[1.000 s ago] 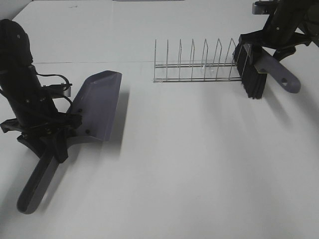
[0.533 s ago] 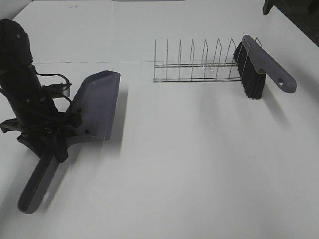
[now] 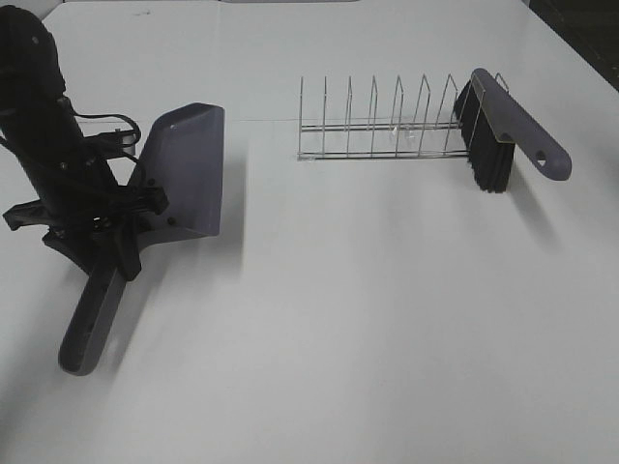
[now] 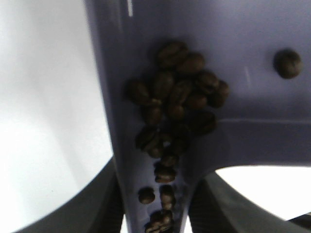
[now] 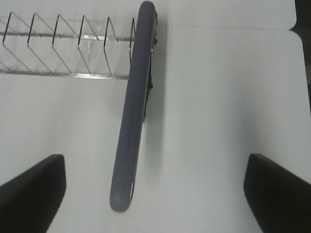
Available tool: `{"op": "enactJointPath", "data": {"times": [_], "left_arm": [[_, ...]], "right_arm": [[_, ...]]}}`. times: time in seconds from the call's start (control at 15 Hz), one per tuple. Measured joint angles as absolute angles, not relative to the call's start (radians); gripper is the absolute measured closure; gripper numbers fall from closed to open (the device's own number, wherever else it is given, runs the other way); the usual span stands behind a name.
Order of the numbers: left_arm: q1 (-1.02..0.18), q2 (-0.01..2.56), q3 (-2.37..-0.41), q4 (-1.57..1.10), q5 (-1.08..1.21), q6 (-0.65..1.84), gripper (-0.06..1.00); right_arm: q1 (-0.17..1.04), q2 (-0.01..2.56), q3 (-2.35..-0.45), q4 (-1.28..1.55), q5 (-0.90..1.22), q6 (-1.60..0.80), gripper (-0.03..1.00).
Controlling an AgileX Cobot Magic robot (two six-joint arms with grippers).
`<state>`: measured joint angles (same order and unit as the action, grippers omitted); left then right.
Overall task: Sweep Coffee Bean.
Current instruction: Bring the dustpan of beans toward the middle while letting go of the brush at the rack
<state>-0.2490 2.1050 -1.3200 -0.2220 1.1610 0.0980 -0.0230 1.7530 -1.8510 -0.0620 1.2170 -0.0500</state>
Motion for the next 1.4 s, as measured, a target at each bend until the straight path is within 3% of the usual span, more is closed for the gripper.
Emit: {"op": "enactJointPath", "data": {"times": [0.73,1.4], "left_arm": [[-0.249,2.105,-1.320,-0.222,1.161,0.098,0.63],[-0.249,2.105,-1.320,-0.222,1.161,0.098,0.63]], "right_arm": [[-0.023,1.054,-0.982,0.016,1.118,-0.058,0.15],[-0.023,0.442,-0.703,0.044,1.119,-0.038,0.15]]}}
